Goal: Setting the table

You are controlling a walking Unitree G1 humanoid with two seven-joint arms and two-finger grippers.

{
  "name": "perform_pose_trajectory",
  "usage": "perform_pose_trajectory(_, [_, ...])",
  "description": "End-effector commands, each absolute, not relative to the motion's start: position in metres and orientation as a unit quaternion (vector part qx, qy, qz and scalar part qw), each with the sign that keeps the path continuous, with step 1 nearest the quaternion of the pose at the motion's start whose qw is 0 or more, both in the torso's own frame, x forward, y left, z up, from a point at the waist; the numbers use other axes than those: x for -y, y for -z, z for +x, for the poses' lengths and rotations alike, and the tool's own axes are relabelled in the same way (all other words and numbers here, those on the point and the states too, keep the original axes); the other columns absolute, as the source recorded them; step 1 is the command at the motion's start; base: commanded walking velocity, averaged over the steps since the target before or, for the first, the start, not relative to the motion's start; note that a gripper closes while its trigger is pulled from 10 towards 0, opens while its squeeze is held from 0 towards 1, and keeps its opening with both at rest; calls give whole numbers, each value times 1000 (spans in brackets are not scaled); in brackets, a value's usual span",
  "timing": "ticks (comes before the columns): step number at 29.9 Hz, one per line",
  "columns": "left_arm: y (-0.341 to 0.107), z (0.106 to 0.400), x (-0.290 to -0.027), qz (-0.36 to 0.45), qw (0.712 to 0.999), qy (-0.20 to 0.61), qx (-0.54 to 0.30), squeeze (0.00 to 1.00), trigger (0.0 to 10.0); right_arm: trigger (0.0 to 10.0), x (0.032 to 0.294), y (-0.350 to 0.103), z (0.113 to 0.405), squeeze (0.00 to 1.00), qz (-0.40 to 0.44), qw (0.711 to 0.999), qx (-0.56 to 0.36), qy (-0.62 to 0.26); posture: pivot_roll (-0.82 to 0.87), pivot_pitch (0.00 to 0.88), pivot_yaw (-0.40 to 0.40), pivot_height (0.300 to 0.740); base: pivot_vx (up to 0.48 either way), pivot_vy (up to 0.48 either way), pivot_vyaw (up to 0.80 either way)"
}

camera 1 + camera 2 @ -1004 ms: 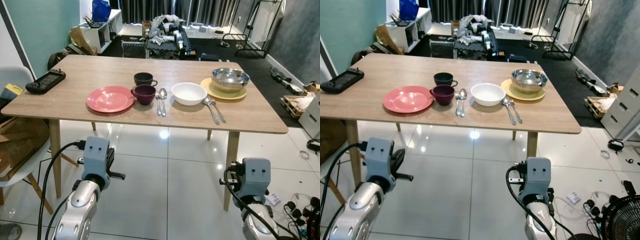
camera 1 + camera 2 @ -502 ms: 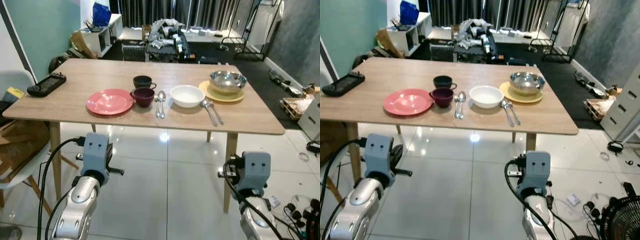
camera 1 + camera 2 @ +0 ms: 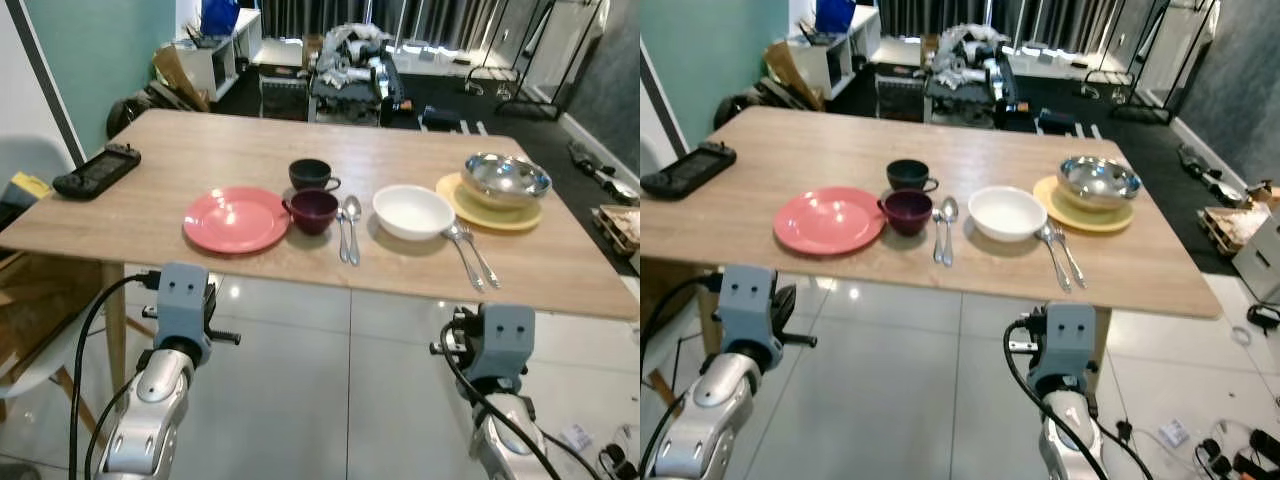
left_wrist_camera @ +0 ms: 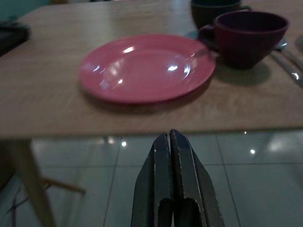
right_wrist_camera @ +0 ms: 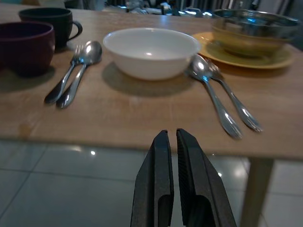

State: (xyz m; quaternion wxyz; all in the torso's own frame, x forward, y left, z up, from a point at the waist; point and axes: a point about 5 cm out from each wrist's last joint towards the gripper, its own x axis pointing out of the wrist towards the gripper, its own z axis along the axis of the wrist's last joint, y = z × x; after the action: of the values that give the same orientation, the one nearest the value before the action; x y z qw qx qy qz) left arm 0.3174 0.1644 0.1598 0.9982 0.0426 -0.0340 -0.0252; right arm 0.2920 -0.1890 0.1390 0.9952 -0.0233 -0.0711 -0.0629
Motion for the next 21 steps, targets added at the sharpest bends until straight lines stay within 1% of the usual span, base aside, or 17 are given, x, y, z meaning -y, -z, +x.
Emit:
perform_pose_trajectory(1, [-154, 316, -163, 44, 998, 27, 23, 0, 10000, 10000, 194, -134, 290, 0, -28, 995, 61, 72, 106, 67, 67, 740, 465, 0, 0])
perform_pose_trajectory(5, [-154, 316, -162, 44, 998, 28, 24, 0, 10000, 10000, 195, -135, 290, 0, -27, 995, 61, 75, 110, 73, 66, 740, 461, 0, 0])
perform_pose_trajectory(9, [-159, 317, -161, 64, 997, 35, 36, 0, 10000, 10000, 203, -139, 291, 0, 2, 992, 68, 108, 109, 73, 67, 740, 461, 0, 0])
perform_pose_trajectory(12, [-165, 317, -158, 80, 994, 51, 50, 0, 10000, 10000, 215, -145, 292, 0, 54, 984, 80, 147, 112, 72, 67, 740, 409, 0, 0])
perform_pose_trajectory(15, [-172, 318, -155, 99, 991, 71, 62, 0, 10000, 10000, 223, -148, 292, 0, 57, 981, 86, 163, 114, 72, 68, 740, 0, 0, 0])
perform_pose_trajectory(19, [-184, 317, -147, 135, 979, 131, 78, 0, 10000, 10000, 233, -157, 294, 0, -1, 980, 97, 171, 114, 72, 68, 740, 0, 0, 0])
perform_pose_trajectory(21, [-187, 317, -147, 142, 977, 136, 76, 0, 10000, 10000, 236, -159, 294, 0, -1, 980, 98, 174, 114, 72, 68, 740, 0, 0, 0])
